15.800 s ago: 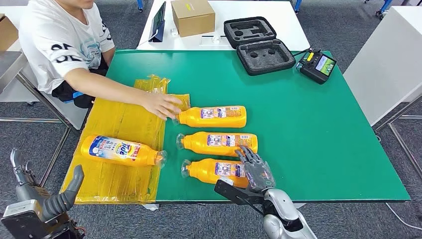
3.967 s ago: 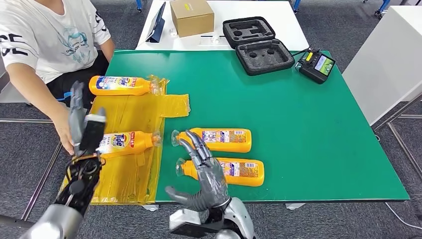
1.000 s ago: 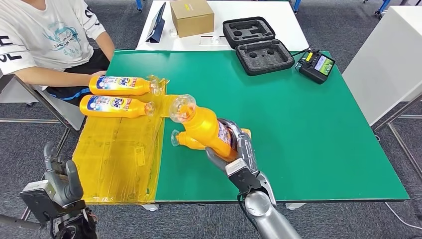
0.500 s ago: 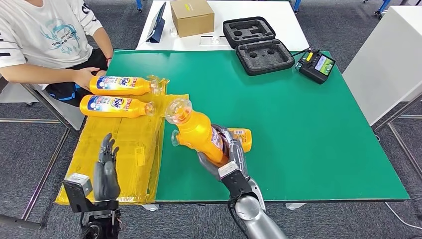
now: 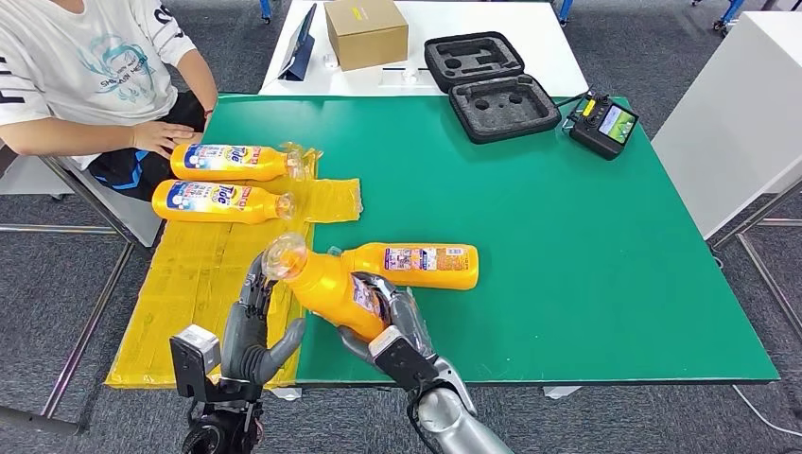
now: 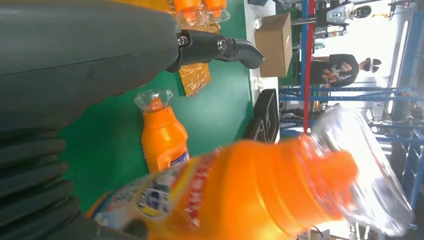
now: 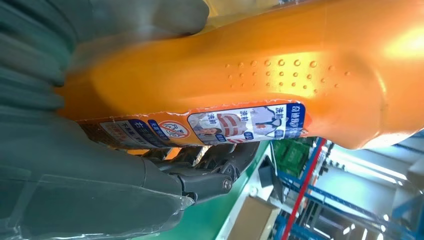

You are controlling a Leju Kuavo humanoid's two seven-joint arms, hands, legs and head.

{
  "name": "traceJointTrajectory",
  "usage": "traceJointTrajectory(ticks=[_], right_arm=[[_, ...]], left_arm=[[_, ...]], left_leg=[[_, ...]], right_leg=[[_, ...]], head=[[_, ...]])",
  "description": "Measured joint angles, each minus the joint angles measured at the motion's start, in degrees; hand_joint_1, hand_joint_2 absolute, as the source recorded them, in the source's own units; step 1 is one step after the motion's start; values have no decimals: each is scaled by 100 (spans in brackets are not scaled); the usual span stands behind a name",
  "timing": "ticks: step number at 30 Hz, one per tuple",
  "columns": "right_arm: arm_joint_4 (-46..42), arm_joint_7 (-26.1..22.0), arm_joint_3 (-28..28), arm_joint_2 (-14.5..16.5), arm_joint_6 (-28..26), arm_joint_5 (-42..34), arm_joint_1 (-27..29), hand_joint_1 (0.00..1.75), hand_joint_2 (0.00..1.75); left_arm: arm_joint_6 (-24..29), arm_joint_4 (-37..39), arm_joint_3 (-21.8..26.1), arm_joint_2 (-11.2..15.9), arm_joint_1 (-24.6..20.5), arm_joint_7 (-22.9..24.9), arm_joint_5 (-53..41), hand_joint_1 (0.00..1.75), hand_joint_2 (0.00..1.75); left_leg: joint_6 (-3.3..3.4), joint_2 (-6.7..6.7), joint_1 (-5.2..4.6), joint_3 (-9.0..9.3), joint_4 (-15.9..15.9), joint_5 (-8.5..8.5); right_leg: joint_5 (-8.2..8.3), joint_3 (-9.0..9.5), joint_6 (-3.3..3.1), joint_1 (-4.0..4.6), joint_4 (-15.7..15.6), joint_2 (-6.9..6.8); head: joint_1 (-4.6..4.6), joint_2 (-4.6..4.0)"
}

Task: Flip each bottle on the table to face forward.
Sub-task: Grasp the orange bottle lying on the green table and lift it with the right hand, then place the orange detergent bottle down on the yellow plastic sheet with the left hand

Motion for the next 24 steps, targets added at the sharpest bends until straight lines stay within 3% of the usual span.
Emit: traceJointTrajectory(ticks=[15, 24], right_arm=[[213, 17, 35, 22, 3, -23, -106, 175, 175], [338, 7, 182, 83, 12, 253, -160, 175, 175]], left_arm=[[-213, 14, -448, 135, -13, 47, -289, 0, 175], [-476, 100, -487, 154, -132, 232, 48, 0, 175]], left_leg=[[0, 0, -1, 0, 0, 0], [0, 1, -1, 0, 0, 0]], right_leg=[[0, 0, 0, -1, 0, 0], [0, 0, 0, 0, 0, 0]], head=[[0, 0], [-1, 0]])
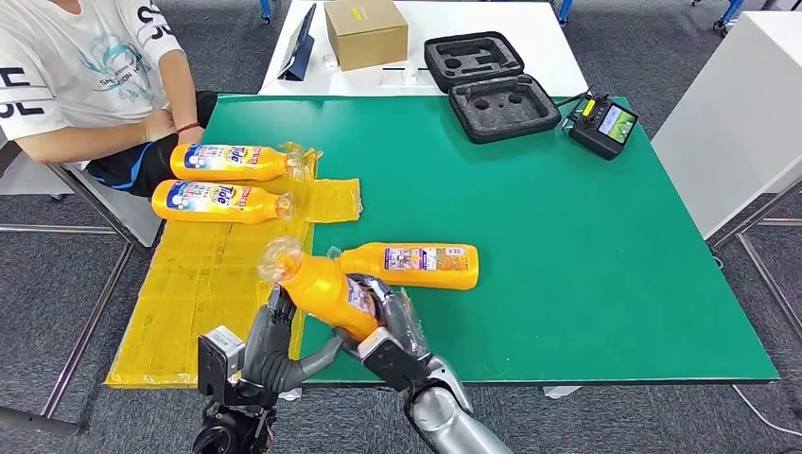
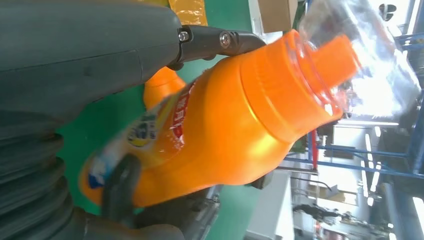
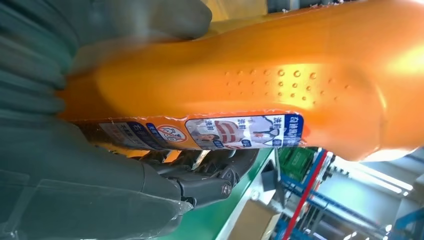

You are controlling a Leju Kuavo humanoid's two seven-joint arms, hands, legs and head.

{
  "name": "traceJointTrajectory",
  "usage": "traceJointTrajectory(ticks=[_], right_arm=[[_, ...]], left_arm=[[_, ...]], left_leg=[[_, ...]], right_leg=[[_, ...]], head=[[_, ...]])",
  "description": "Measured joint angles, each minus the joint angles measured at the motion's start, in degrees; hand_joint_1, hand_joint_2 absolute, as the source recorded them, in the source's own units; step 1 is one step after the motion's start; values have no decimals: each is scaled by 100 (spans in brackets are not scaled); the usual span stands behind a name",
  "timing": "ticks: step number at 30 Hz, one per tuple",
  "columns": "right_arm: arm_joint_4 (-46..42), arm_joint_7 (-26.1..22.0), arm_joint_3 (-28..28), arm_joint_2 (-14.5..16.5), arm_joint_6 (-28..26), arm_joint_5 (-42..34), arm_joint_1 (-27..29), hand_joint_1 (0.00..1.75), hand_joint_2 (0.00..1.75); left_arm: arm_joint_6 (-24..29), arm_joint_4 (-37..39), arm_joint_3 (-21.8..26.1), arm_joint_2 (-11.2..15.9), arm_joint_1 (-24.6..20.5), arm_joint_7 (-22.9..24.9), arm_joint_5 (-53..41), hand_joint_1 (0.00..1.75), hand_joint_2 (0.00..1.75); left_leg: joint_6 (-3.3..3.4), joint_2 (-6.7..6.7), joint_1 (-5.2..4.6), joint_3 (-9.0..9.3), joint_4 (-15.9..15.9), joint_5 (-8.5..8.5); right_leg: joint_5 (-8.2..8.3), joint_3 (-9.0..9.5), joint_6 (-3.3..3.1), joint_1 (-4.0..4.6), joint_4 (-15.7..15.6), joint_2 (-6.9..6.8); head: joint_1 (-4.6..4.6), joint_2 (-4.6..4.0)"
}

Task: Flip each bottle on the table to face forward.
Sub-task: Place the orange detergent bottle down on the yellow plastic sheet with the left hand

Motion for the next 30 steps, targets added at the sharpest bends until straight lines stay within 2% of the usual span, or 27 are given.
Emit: traceJointTrajectory(ticks=[8, 21, 22, 25, 26, 27, 30], right_arm=[[224, -85, 355, 185, -51, 224, -31, 175, 175], [537, -86, 559, 273, -55, 187, -112, 175, 175], [556, -86, 583, 279, -54, 181, -118, 175, 175], [613, -86, 639, 287, -52, 170, -151, 175, 175], [631, -87, 650, 290, -52, 167, -167, 175, 175], [650, -87, 662, 294, -52, 162, -185, 175, 175], [704, -89, 702, 312, -52, 155, -251, 175, 175]], left_arm=[[-313, 119, 6, 6, -101, 172, 419, 0, 175], [-400, 358, 75, 39, -181, 231, 645, 0, 175], [-402, 372, 89, 42, -190, 231, 650, 7, 175], [-404, 405, 123, 49, -207, 222, 656, 132, 175], [-395, 410, 131, 49, -208, 202, 658, 169, 175], [-375, 411, 139, 49, -209, 169, 660, 175, 175], [-263, 411, 158, 49, -208, 33, 664, 175, 175]], left_leg=[[0, 1, 0, 0, 0, 0], [0, 0, 0, -1, 0, 1], [0, 0, 0, -1, 0, 1], [0, 0, 0, -1, 0, 1], [0, 0, 0, -1, 0, 1], [0, 0, 0, -1, 0, 1], [0, 1, 0, -1, 0, 1]], right_leg=[[0, -2, 0, 0, 0, -1], [0, -2, 0, 0, 0, -2], [0, -3, 0, 0, 0, -2], [0, -3, 0, 0, 0, -1], [0, -3, 0, 0, 0, -1], [0, -3, 0, 0, 0, -1], [0, -4, 0, 0, 0, -1]], head=[[-1, 0], [0, 0], [0, 0], [1, 0], [1, 0], [1, 0], [1, 0]])
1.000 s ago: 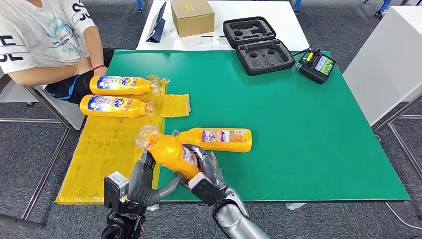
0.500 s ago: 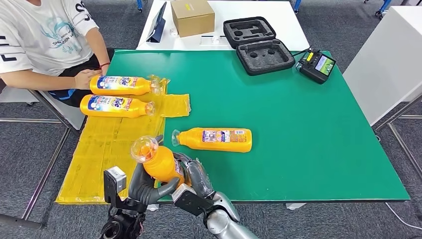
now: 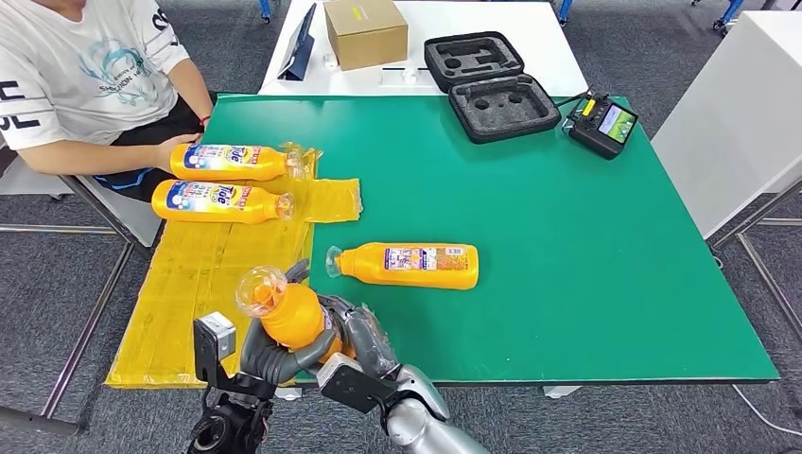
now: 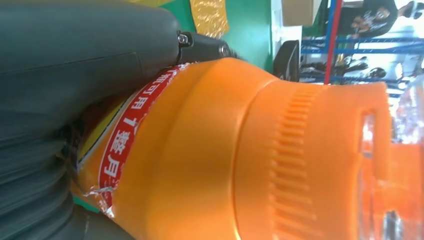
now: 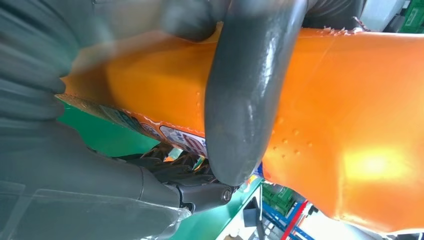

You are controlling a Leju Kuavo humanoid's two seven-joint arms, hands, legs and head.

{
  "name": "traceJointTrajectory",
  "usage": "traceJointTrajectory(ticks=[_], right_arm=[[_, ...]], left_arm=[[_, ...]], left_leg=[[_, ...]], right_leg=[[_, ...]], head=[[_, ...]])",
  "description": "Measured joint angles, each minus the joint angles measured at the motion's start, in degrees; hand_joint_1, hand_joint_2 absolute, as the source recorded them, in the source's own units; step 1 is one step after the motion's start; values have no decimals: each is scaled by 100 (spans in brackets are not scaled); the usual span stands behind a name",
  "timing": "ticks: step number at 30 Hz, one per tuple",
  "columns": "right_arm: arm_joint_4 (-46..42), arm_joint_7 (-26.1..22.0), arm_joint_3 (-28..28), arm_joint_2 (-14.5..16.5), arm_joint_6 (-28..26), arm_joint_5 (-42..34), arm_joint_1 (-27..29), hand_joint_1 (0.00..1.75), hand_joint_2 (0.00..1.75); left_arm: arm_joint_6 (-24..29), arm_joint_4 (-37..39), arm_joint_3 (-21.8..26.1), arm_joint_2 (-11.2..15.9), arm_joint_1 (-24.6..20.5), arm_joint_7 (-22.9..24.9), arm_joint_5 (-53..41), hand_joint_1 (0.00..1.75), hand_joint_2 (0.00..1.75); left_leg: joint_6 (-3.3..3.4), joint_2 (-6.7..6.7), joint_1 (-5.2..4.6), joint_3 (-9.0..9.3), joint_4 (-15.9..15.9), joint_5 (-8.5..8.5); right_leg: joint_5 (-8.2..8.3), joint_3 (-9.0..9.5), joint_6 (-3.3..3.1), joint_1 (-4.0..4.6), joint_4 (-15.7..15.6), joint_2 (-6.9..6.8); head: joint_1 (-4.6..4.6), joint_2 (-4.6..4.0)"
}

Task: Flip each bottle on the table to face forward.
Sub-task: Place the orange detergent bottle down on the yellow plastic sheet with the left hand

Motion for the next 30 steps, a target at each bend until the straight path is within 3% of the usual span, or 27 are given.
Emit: traceJointTrajectory(ticks=[11, 14, 15, 18, 25, 30], right_arm=[[117, -7, 91, 55, -2, -17, -88, 174, 175], [125, -10, 95, 57, -9, -8, -94, 45, 175], [129, -11, 102, 58, -14, 3, -95, 2, 131], [140, -13, 146, 60, -85, 55, -94, 0, 0], [-215, -13, 247, 51, -499, 72, -56, 0, 0], [-787, 44, 306, -58, -615, 15, 59, 0, 0]], left_arm=[[201, -3, 31, -1, 1, -176, 7, 175, 175], [221, -19, 39, -1, 10, -201, 32, 175, 175], [234, -32, 42, -1, 13, -206, 37, 175, 175], [314, -81, 54, -1, 15, -239, 16, 175, 175], [1248, -220, 78, -3, 21, -649, -801, 175, 175], [1597, -351, 108, -19, 30, -807, -1113, 175, 175]], left_leg=[[0, 0, 0, 0, 0, 0], [0, 0, 0, 0, 0, 0], [0, 0, 0, 0, 0, 0], [0, 0, 0, 0, 0, 0], [-1, 0, 0, 0, 0, 1], [0, 0, -1, -1, 0, 0]], right_leg=[[0, 0, 0, 0, 0, 0], [0, 0, 0, 0, 0, 0], [0, 0, 0, 0, 0, 0], [0, 0, 0, 0, 0, 0], [0, 0, 0, 0, 0, 0], [0, 1, 0, -1, 0, 0]], head=[[-1, 0], [-1, 0], [-1, 0], [-1, 0], [0, 0], [0, 0]])
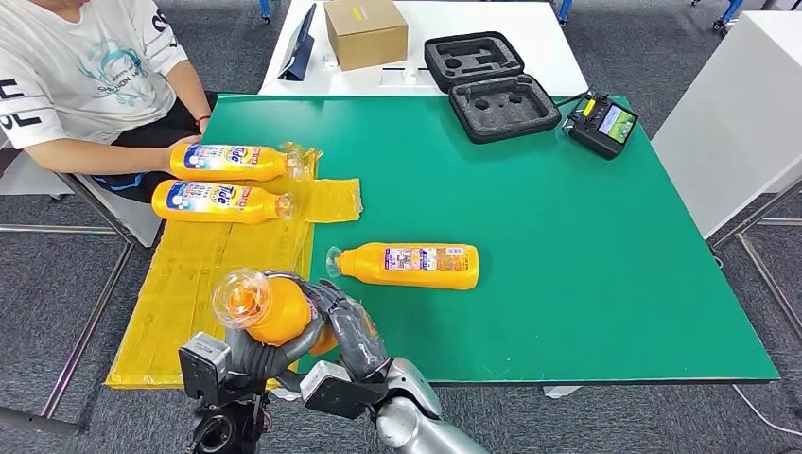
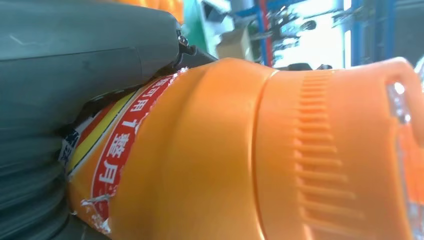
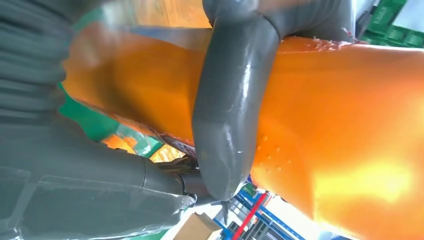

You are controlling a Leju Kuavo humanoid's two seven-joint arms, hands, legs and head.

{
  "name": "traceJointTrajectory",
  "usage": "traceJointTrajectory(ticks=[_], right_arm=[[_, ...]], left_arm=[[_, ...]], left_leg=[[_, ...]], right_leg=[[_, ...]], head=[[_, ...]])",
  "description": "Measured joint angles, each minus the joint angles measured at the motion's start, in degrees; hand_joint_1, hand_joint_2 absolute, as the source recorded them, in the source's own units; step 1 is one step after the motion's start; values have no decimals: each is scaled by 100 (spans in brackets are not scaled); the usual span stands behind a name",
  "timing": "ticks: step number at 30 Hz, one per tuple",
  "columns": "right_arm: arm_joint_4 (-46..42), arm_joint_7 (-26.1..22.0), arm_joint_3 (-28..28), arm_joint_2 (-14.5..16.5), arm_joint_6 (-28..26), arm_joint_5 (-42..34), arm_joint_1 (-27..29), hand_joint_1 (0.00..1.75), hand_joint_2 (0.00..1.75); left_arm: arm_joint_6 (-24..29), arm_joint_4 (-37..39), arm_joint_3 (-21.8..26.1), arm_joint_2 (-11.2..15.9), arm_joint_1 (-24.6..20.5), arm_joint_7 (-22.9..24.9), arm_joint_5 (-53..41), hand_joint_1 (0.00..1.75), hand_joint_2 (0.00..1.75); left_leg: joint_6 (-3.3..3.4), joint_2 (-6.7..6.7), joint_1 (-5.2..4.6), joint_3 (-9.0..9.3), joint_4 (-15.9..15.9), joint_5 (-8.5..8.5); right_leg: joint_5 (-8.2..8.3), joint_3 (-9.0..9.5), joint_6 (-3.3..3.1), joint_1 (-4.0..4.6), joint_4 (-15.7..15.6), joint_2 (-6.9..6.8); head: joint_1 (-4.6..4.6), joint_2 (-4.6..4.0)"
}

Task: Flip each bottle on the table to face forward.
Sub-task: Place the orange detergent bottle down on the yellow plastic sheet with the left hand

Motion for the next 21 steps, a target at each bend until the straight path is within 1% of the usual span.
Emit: traceJointTrajectory(ticks=[3, 6, 9, 12, 17, 21], right_arm=[[-395, 4, 31, -81, -148, -14, 162, 0, 0], [-952, -51, 44, -187, -430, -1, 335, 0, 0], [-1460, -67, 115, -308, -787, 36, 492, 0, 0], [-1843, -70, 188, -400, -994, 143, 610, 0, 0], [-2301, -70, 216, -493, -1027, 246, 788, 0, 0], [-2520, -71, 215, -537, -1028, 236, 844, 0, 0]], left_arm=[[408, -71, 82, -11, 20, -115, -277, 175, 175], [991, -73, 432, 21, 32, -115, -564, 175, 175], [1304, -13, 758, 87, -3, -99, -918, 174, 175], [1452, 110, 976, 146, -82, -92, -1135, 174, 175], [1644, 356, 1228, 244, -256, -81, -1338, 175, 175], [1722, 517, 1333, 319, -346, -81, -1437, 175, 175]], left_leg=[[0, 0, 0, -1, 0, 0], [-1, 14, 2, 2, 0, -2], [-2, 11, 6, 0, 0, 2], [-2, 11, 7, -1, 0, 2], [-2, 11, 6, -2, 0, 2], [-2, 11, 6, -2, 0, 2]], right_leg=[[0, 0, 0, 0, 0, 0], [0, -5, -1, 0, 0, 8], [-2, -5, -3, 4, 0, 1], [-1, -5, -3, 9, 1, 0], [0, -4, -3, 8, 0, 0], [0, -4, -2, 8, 1, 0]], head=[[1, 0], [-2, 0], [-1, 0], [-1, 0], [1, 0], [0, 0]])
